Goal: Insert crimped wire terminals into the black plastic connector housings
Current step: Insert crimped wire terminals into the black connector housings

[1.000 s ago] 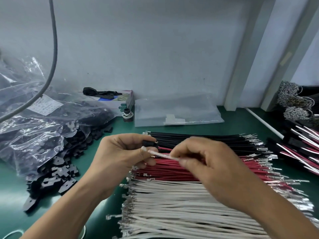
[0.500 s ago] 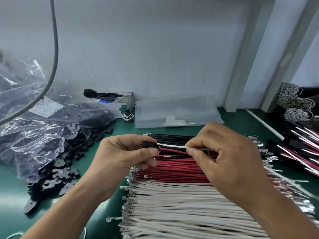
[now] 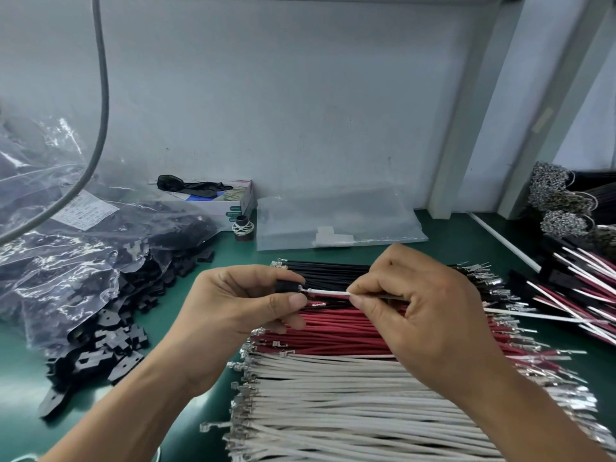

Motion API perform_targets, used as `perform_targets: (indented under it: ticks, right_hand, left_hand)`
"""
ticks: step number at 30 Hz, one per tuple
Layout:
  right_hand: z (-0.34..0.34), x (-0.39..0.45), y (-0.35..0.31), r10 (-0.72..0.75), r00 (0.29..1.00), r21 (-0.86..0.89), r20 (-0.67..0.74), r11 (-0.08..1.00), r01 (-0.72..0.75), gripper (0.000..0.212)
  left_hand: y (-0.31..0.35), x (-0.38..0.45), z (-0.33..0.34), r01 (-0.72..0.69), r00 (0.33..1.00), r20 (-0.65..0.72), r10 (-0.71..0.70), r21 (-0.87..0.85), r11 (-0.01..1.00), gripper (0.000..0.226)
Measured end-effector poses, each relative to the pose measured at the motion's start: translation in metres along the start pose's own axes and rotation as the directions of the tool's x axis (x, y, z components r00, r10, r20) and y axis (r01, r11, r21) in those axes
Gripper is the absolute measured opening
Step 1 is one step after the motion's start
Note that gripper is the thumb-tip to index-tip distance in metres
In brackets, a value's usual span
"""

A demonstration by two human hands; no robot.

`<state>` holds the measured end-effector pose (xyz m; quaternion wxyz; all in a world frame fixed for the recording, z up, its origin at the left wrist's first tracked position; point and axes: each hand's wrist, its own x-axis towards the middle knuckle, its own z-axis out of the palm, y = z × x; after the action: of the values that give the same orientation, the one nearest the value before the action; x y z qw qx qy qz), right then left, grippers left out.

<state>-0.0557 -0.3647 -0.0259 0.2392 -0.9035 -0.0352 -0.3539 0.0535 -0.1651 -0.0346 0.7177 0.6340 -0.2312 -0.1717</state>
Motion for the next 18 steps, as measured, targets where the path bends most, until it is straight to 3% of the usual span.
perform_targets:
  ticks: [3,9,18]
  right_hand:
    - [0.003,0.001,-0.001,0.024,1.000,0.009,-0.018,1.000,-0.024,0.012]
    - [0.013,-0.003,-0.002,0.063,0.995,0.197,0.081,0.977,-0.077,0.014]
    - [0.019,-0.004,-0.003,0.057,0.997,0.183,0.052,0.981,-0.066,0.010]
  left_hand:
    - [0.000,0.000,0.000,-0.014,1.000,-0.018,0.014,0.015,1.000,0.033]
    - [-0.001,-0.003,0.000,-0.026,1.000,0.016,0.025,0.059,0.998,0.031]
    - [-0.002,-0.003,0.000,-0.047,0.999,0.018,0.046,0.081,0.996,0.031]
